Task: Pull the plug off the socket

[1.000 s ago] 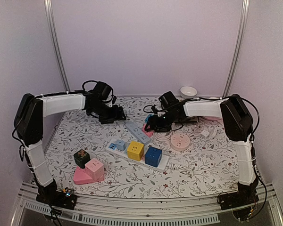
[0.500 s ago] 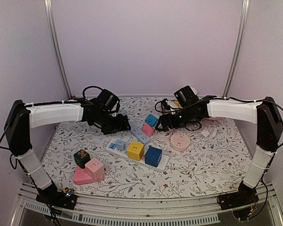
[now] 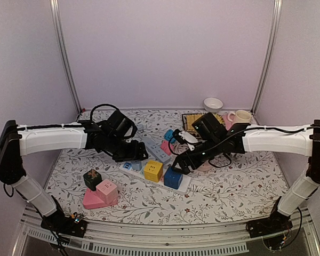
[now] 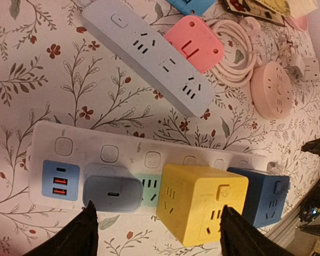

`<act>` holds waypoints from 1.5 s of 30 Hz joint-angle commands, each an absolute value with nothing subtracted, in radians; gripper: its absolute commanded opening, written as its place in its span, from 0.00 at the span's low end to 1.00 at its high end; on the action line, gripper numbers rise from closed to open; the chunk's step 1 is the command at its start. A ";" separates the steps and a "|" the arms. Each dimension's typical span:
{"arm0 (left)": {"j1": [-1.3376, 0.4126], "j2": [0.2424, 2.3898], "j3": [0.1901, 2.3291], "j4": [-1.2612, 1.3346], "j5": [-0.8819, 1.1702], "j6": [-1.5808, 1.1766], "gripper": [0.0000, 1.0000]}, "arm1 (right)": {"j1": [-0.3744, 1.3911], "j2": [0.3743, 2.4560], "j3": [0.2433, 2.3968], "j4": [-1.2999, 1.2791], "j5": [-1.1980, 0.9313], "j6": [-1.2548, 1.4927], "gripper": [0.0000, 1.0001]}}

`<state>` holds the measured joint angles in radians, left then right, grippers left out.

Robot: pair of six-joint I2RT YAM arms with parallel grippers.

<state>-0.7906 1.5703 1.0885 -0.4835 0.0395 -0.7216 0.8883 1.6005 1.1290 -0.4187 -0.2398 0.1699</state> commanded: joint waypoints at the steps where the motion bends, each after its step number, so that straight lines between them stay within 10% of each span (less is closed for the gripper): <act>1: -0.840 1.569 1.100 -0.468 0.015 -0.710 0.79 | 0.922 1.629 1.141 -0.405 -0.203 0.100 0.91; 18: -0.921 1.672 1.113 -0.522 -0.053 -0.761 0.79 | 0.990 1.765 1.197 -0.425 -0.135 -0.023 0.83; 32: -0.941 1.689 1.038 -0.574 -0.059 -0.823 0.79 | 1.013 1.775 1.203 -0.426 -0.135 -0.035 0.43; 45: -0.986 1.720 0.938 -0.583 -0.054 -0.857 0.79 | 1.035 1.725 1.310 -0.423 -0.073 -0.031 0.34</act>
